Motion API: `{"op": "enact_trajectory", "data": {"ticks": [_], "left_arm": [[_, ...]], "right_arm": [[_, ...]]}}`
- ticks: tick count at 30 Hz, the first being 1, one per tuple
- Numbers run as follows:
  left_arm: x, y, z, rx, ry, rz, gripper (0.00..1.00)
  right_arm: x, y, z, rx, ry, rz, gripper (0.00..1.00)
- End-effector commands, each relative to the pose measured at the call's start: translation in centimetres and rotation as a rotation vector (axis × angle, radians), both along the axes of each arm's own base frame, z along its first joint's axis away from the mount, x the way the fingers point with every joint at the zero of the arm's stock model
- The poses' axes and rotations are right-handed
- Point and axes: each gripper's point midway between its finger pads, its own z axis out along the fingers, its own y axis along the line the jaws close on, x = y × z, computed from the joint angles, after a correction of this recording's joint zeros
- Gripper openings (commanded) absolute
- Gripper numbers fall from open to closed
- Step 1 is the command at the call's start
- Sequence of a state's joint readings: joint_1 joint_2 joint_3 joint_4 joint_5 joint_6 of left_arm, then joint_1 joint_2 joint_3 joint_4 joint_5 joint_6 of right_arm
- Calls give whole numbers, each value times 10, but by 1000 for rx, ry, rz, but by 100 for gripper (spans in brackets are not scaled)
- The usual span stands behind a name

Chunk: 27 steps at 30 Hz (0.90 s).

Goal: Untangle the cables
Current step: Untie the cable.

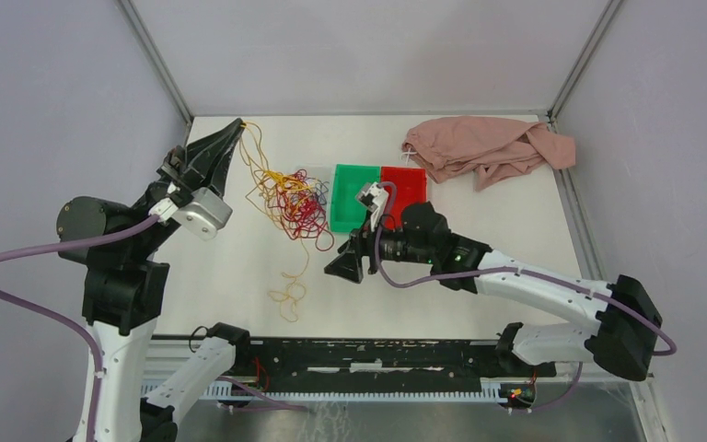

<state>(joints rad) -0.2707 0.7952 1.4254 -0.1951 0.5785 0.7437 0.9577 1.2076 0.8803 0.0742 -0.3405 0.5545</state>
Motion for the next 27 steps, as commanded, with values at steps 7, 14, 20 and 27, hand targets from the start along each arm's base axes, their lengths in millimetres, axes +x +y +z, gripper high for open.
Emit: {"op": "enact_trajectory", "data": {"ticks": [7,14,20,27], "left_arm": [[-11,3,11,-38,-14,-8,3],[-7,9,10,-25,-25,35,3],[-7,9,7,-18,-24,37,3],[-8,10,9,-17,-32,42,3]], "right_arm": [[-1,74,22,233,-107,63,73],[-10,107,25,356,-43,64,74],[-15,121,14,369,-25,43,73],[6,118,5,392,-6,-91,45]]}}
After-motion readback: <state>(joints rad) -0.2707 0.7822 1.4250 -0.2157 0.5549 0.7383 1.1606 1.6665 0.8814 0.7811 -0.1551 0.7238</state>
